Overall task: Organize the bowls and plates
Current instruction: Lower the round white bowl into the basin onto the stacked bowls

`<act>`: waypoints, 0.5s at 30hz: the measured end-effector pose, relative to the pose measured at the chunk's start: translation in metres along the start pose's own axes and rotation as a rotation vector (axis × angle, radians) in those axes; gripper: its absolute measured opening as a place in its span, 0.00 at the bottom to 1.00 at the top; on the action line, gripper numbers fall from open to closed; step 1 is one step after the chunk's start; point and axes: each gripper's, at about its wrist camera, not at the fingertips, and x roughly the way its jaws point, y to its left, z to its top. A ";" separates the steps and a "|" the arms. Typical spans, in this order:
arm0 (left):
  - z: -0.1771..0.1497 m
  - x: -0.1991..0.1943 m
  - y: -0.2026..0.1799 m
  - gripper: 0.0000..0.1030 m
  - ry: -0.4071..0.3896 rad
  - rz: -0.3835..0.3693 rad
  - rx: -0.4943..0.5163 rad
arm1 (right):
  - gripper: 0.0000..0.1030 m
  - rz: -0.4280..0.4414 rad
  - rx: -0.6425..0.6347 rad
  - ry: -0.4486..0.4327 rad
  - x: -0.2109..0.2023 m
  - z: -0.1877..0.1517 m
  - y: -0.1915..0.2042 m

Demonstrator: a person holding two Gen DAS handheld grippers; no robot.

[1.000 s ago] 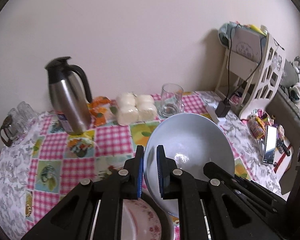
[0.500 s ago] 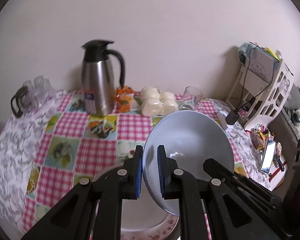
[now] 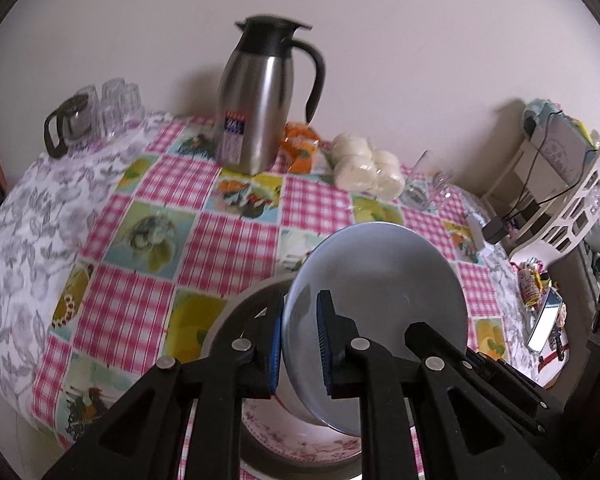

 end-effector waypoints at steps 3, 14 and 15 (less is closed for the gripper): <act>-0.001 0.005 0.004 0.14 0.018 0.007 -0.008 | 0.17 -0.015 -0.011 0.027 0.007 -0.003 0.003; -0.003 0.021 0.009 0.14 0.064 0.015 -0.035 | 0.19 -0.075 -0.048 0.091 0.022 -0.009 0.007; -0.003 0.022 0.009 0.14 0.063 0.017 -0.036 | 0.20 -0.078 -0.054 0.093 0.022 -0.009 0.007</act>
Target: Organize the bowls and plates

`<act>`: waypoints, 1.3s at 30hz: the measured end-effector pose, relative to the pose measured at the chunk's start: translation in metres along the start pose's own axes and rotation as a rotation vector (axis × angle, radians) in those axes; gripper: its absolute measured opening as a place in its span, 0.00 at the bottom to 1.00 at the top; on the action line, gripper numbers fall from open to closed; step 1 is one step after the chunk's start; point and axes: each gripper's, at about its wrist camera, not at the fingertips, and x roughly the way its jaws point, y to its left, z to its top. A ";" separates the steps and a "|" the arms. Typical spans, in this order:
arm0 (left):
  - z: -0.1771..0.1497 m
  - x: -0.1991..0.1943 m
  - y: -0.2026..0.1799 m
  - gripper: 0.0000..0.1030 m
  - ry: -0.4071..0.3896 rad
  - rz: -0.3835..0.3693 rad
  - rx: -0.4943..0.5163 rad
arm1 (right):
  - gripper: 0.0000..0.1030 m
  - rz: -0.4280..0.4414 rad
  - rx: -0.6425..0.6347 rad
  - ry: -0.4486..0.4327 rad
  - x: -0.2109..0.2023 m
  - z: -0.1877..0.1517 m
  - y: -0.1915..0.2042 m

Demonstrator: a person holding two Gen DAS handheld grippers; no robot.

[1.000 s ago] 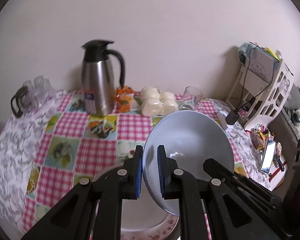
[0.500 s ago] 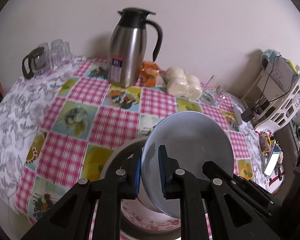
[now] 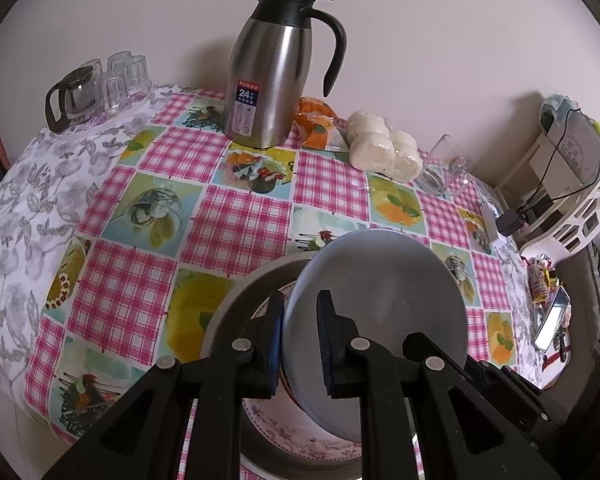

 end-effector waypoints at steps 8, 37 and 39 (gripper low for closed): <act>0.001 -0.001 0.002 0.14 -0.010 0.001 -0.009 | 0.32 0.010 -0.017 -0.004 -0.002 0.000 0.003; -0.009 -0.036 0.011 0.81 -0.120 0.080 -0.018 | 0.82 -0.046 -0.037 -0.096 -0.028 -0.010 -0.002; -0.016 -0.038 0.016 0.83 -0.122 0.100 -0.027 | 0.84 -0.048 -0.035 -0.103 -0.030 -0.015 -0.004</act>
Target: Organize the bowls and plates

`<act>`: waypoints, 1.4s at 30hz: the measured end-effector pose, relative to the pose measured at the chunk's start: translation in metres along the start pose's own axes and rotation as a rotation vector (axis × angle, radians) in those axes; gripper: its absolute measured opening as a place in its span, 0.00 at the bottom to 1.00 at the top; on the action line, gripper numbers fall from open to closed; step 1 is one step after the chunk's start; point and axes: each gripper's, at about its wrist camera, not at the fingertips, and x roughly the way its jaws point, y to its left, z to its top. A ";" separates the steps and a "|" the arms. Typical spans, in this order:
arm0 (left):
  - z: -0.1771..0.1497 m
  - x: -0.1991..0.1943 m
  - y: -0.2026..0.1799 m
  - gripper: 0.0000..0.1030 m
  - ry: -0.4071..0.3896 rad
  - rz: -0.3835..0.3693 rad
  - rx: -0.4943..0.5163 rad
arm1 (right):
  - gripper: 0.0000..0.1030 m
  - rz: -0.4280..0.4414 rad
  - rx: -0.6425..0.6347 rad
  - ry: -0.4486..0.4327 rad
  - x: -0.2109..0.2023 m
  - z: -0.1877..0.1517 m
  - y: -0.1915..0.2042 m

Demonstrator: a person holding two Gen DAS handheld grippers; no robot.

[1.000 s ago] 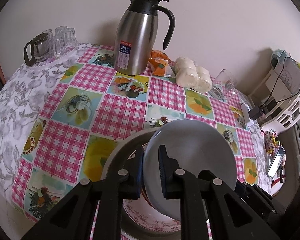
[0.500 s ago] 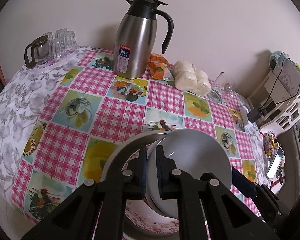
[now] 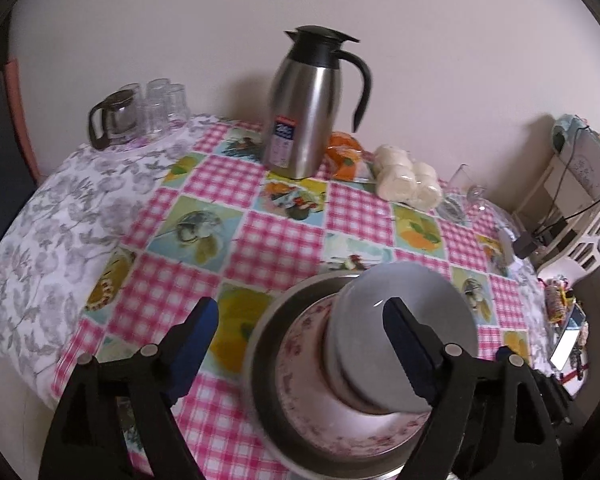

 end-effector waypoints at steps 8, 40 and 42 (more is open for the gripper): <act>-0.028 -0.007 0.017 0.92 -0.002 0.041 -0.012 | 1.00 -0.006 0.017 -0.030 -0.012 -0.027 -0.007; -0.120 -0.001 0.003 0.98 0.174 0.155 0.175 | 1.00 -0.118 0.078 0.009 -0.027 -0.106 -0.047; -0.122 -0.002 0.003 0.98 0.176 0.158 0.176 | 1.00 -0.123 0.080 0.015 -0.028 -0.108 -0.048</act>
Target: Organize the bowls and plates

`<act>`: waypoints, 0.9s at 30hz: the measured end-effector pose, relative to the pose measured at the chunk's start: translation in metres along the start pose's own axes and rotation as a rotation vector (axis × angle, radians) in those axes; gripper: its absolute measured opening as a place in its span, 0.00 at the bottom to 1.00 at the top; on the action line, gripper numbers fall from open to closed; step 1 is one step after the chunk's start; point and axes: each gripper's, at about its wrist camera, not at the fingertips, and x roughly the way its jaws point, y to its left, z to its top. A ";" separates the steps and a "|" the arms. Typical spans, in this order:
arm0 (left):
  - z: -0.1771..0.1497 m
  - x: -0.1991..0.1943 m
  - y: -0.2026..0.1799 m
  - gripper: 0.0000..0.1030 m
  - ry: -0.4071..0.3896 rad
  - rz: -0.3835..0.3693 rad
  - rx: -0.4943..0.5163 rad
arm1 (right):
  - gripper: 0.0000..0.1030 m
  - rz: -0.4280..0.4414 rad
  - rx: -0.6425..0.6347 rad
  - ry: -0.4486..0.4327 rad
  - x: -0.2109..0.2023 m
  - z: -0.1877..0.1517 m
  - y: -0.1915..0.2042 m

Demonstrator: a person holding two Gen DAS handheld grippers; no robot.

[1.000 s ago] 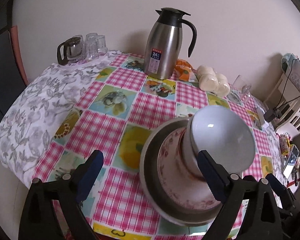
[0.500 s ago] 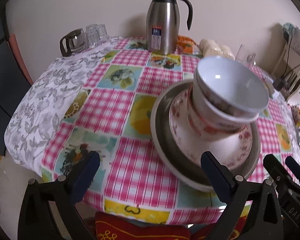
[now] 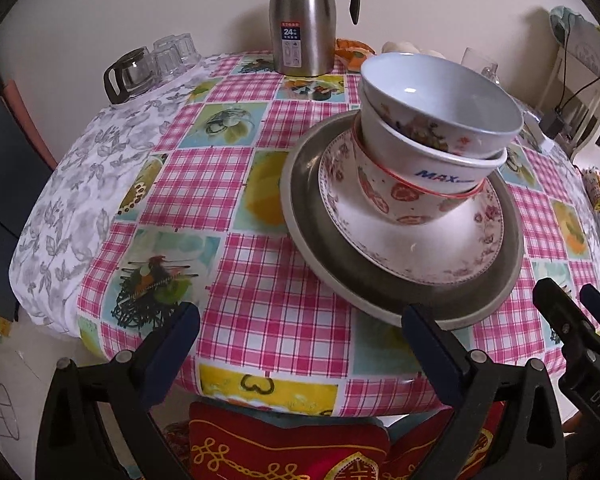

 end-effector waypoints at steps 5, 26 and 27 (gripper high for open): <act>-0.003 0.001 -0.001 0.98 0.010 0.037 0.006 | 1.00 -0.010 0.004 0.008 -0.001 -0.005 -0.003; -0.006 0.005 -0.005 0.98 0.033 0.058 0.028 | 1.00 -0.026 0.005 0.028 -0.003 -0.014 -0.008; -0.005 0.005 -0.005 0.98 0.032 0.058 0.029 | 1.00 -0.026 0.005 0.028 -0.003 -0.014 -0.008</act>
